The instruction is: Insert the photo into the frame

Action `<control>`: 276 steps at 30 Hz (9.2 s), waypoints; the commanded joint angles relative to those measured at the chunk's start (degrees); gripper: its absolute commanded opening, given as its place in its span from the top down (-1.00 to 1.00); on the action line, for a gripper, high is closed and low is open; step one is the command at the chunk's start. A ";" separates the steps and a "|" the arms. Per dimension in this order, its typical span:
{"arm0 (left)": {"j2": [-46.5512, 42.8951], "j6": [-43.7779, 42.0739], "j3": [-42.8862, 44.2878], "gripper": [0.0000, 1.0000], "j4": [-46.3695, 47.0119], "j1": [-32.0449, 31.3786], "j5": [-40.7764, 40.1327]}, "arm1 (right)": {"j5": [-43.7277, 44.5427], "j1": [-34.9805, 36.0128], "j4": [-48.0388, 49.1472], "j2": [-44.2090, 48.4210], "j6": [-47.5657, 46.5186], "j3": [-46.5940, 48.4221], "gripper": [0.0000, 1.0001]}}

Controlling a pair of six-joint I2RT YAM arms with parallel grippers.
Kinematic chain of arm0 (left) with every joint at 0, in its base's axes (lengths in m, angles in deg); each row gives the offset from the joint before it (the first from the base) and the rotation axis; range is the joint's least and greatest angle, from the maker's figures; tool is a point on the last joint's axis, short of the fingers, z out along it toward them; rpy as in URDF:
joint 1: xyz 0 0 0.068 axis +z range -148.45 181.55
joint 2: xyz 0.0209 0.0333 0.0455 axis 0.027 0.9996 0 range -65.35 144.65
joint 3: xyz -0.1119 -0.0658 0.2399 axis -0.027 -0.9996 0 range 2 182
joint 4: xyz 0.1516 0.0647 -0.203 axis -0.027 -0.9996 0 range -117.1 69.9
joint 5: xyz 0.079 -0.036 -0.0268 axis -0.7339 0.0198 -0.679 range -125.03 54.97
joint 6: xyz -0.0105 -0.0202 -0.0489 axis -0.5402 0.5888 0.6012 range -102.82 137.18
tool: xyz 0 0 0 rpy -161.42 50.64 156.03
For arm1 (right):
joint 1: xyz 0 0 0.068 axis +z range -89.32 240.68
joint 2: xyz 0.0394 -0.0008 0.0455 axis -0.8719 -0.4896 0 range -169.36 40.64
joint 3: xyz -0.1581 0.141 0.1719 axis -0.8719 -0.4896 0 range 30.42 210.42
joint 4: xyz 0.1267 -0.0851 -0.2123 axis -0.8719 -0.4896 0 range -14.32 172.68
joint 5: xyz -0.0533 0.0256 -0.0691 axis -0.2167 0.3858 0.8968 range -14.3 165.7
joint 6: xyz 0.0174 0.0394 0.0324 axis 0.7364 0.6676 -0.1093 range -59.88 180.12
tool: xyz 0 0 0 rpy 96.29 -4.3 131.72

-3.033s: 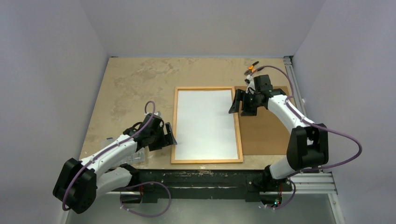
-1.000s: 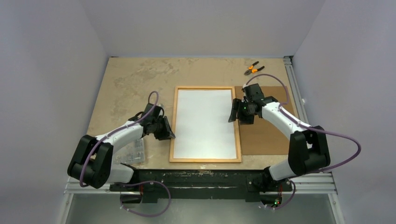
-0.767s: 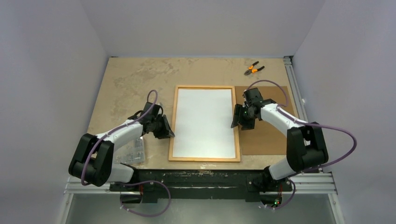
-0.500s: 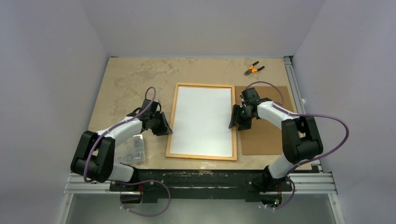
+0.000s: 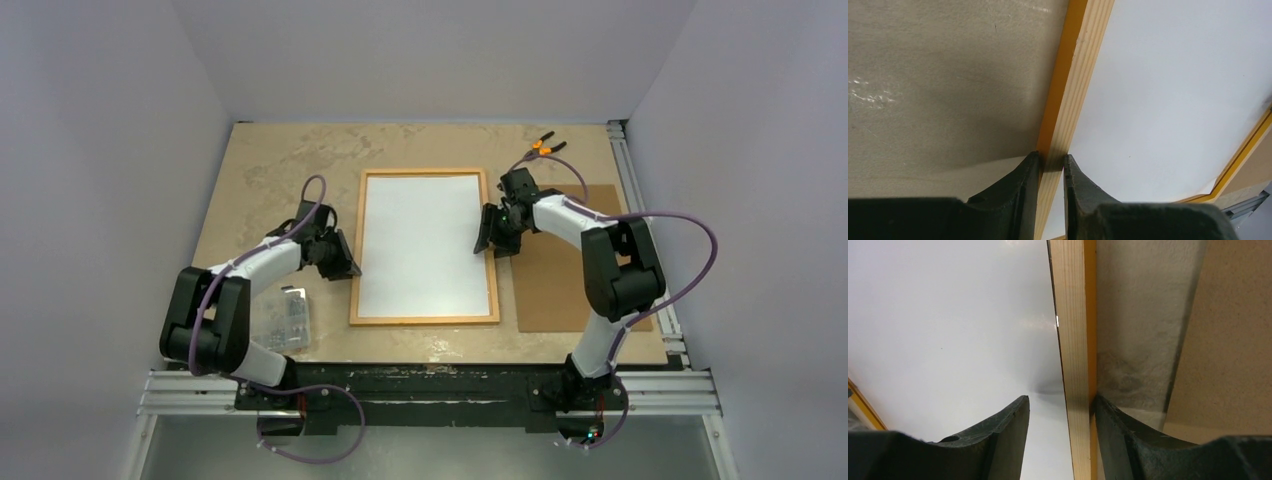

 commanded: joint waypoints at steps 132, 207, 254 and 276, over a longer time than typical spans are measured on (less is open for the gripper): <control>-18.66 9.26 11.56 -1.00 -7.04 -47.45 -27.06 | 3.41 7.15 3.16 10.84 19.70 -23.35 -0.67; -1.17 9.95 15.63 -0.99 11.61 -48.11 -6.97 | 10.61 -10.24 -11.62 35.62 8.24 -18.83 -0.76; 21.72 24.88 24.11 -1.00 14.78 -49.73 -12.51 | 21.38 -49.20 -5.44 24.78 2.47 -17.79 -0.77; 29.26 24.15 29.04 -1.00 12.92 -47.54 -11.46 | 11.42 -49.22 -1.62 18.18 1.69 -20.69 -0.70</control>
